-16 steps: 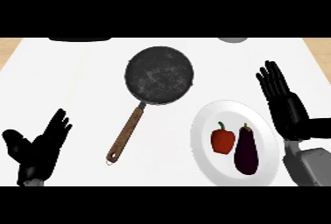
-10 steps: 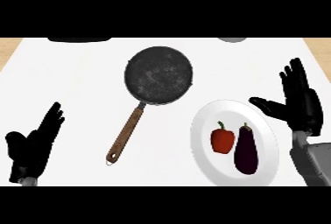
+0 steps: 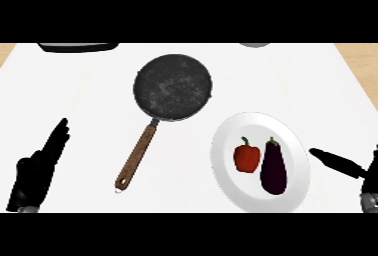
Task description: Pick the eggplant from the plate and place it in the pan
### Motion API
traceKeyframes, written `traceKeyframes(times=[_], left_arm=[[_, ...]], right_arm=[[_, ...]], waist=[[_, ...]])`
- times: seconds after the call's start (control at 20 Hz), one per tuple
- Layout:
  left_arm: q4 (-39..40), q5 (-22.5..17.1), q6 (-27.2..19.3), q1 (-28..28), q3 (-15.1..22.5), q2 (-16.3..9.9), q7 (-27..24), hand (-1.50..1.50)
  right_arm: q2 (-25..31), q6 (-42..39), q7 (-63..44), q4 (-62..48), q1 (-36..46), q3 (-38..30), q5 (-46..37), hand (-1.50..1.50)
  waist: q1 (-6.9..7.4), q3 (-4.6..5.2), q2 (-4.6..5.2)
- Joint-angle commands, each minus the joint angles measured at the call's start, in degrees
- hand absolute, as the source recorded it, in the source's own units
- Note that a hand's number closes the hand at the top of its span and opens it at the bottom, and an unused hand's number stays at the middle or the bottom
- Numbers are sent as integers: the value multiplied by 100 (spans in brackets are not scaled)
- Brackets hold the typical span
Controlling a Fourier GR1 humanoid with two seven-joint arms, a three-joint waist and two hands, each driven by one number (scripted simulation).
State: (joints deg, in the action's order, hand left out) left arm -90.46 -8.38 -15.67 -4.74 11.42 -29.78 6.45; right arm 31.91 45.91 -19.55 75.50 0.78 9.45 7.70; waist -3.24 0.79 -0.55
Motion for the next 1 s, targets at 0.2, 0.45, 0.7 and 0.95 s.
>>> traceKeyframes(times=[0.2, 0.45, 0.7, 0.95], left_arm=[[-41, 298, -47, -111, 271, 96, -172, 0], [-96, 272, 40, 191, 245, 79, 110, 0], [-331, 408, 64, 185, 443, 188, 234, 0], [-209, 423, 130, 241, 424, 265, 199, 0]], right_arm=[[1645, -761, -2561, 1299, -370, 1087, -778, -150], [2391, -1863, -4371, 2601, 336, 1309, -543, -150], [2622, -2764, -5753, 2979, 1384, 1157, 122, -150], [2311, -2904, -6400, 2463, 2105, 1439, 319, -150]], waist=[[227, 15, -12], [342, -32, 25], [468, -62, 53], [548, -63, 77]])
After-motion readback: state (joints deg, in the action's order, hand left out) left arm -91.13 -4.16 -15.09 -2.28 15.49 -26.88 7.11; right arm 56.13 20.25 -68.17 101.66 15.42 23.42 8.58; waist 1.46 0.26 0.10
